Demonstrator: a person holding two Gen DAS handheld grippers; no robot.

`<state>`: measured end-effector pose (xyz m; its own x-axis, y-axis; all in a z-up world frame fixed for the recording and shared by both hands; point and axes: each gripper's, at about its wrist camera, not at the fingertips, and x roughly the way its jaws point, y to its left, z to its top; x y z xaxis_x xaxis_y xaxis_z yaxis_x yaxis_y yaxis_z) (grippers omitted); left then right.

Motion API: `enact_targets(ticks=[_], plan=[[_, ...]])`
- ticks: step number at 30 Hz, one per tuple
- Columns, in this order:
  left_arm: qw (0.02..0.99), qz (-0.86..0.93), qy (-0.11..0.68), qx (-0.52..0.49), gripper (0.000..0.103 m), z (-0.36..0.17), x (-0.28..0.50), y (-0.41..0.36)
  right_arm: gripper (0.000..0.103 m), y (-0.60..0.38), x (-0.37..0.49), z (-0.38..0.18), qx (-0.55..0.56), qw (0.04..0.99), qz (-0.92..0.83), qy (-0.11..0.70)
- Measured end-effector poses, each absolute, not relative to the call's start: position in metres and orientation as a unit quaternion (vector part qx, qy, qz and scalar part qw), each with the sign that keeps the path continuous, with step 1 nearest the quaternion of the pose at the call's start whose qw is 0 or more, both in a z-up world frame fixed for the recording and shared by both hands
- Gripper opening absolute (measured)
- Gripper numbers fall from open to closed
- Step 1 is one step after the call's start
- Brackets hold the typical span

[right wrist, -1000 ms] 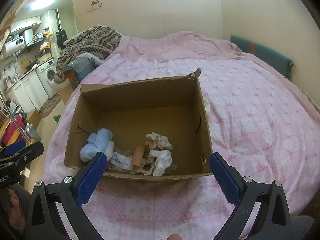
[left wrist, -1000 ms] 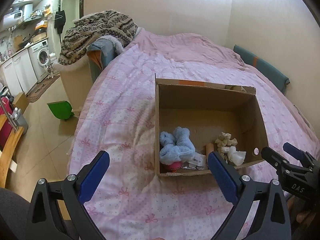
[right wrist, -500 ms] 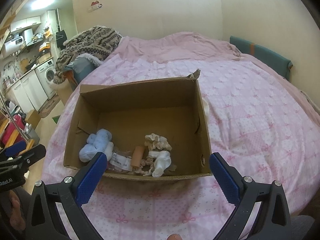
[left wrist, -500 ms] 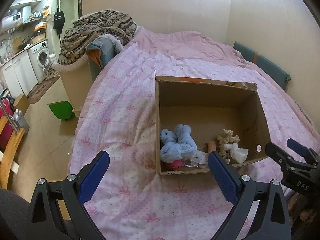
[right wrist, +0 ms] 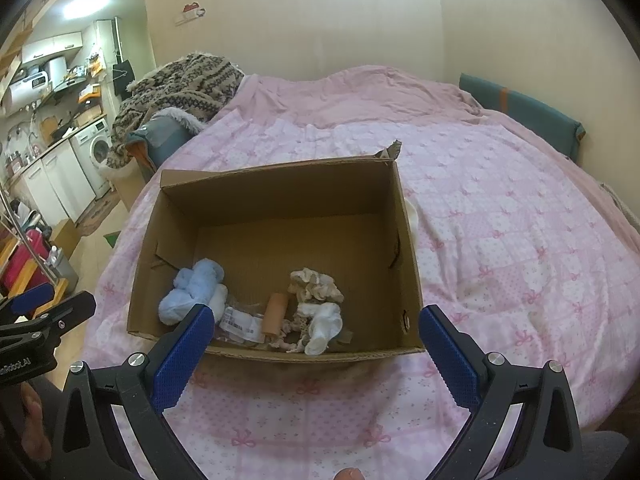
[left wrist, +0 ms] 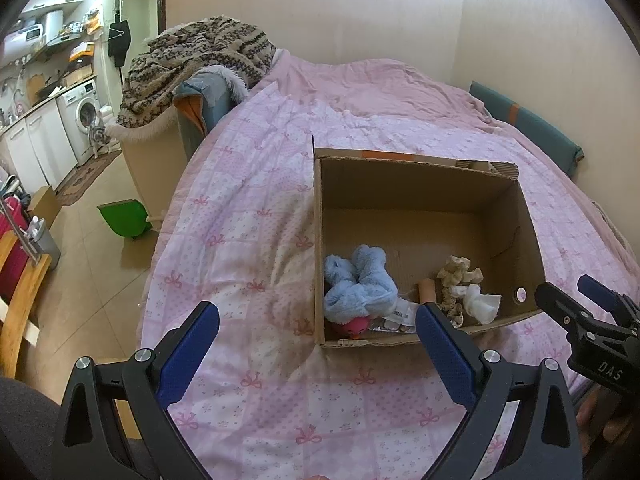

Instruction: Organize soft objects

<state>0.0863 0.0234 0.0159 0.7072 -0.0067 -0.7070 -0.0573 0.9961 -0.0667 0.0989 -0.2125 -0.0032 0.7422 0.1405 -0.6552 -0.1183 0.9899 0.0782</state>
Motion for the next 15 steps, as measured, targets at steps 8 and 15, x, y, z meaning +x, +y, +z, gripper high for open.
enact_targets(ticks=[8, 15], plan=[[0.922, 0.012, 0.384, -0.038, 0.098, 0.0151, 0.0865, 0.0223, 0.103, -0.2123, 0.0991, -0.0032, 0.018, 0.933, 0.069, 0.353], [0.922, 0.011, 0.385, -0.038, 0.098, 0.0150, 0.0867, 0.0221, 0.103, -0.2121, 0.0989, -0.0033, 0.019, 0.933, 0.069, 0.353]])
